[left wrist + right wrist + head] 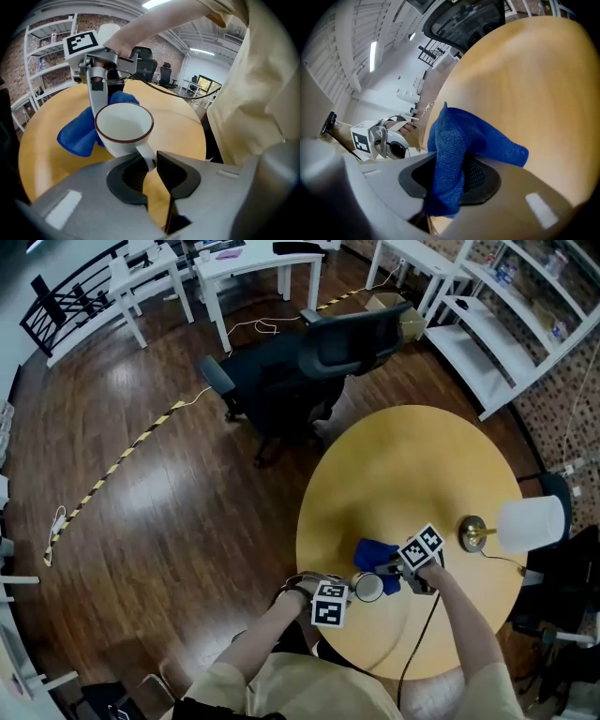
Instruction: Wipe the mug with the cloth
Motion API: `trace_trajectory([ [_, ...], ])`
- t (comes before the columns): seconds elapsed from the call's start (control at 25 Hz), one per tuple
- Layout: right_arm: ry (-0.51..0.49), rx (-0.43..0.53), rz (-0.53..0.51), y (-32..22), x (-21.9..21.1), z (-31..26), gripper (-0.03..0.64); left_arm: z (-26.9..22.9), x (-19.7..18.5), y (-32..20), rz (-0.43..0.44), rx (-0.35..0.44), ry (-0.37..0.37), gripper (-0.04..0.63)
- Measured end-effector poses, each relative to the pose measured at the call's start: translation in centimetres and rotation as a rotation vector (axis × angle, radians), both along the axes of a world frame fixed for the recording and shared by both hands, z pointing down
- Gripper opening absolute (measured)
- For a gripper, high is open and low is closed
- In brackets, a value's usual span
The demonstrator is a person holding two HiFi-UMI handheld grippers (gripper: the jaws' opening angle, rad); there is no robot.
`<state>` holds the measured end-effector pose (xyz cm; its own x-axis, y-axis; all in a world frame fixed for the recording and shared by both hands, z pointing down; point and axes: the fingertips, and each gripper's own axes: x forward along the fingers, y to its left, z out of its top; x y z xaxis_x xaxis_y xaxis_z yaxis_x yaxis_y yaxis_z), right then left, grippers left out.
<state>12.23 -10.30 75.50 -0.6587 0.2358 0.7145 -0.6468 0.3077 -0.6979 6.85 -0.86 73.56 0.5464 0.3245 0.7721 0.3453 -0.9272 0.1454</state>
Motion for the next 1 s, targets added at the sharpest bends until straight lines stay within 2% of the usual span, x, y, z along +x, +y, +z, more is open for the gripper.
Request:
trace_trajectory([
  [0.16,0.057,-0.068,-0.096,-0.7,-0.9,0.5,0.114,0.0,0.0,-0.5,-0.006,-0.014,0.004,0.054],
  [0.32,0.128,-0.147,-0.190,-0.2,-0.9,0.4,0.110,-0.2,-0.2,-1.0,-0.079,-0.016,0.013,0.057],
  [0.48,0.151,-0.212,-0.224,0.0,-0.9,0.5,0.107,0.2,-0.3,-1.5,-0.135,-0.016,0.010,0.058],
  [0.56,0.183,-0.226,-0.297,0.7,-1.0,0.4,0.104,0.3,-0.7,-1.7,-0.153,-0.009,0.003,0.060],
  [0.64,0.228,-0.235,-0.414,2.0,-0.9,0.4,0.103,0.3,-1.1,-2.4,-0.173,0.002,0.002,0.064],
  [0.72,0.261,-0.248,-0.470,2.8,-1.0,0.6,0.103,0.1,-1.2,-3.3,-0.193,0.013,0.005,0.063],
  [0.8,0.254,-0.269,-0.430,3.1,-1.8,0.8,0.103,-0.1,-1.2,-3.8,-0.191,0.036,-0.001,0.067],
  [0.88,0.220,-0.299,-0.343,2.9,-2.8,0.7,0.103,0.0,-1.2,-3.7,-0.176,0.060,-0.012,0.068],
  [1.0,0.213,-0.329,-0.247,2.4,-3.7,0.4,0.107,0.0,-1.1,-3.6,-0.196,0.063,-0.014,0.069],
])
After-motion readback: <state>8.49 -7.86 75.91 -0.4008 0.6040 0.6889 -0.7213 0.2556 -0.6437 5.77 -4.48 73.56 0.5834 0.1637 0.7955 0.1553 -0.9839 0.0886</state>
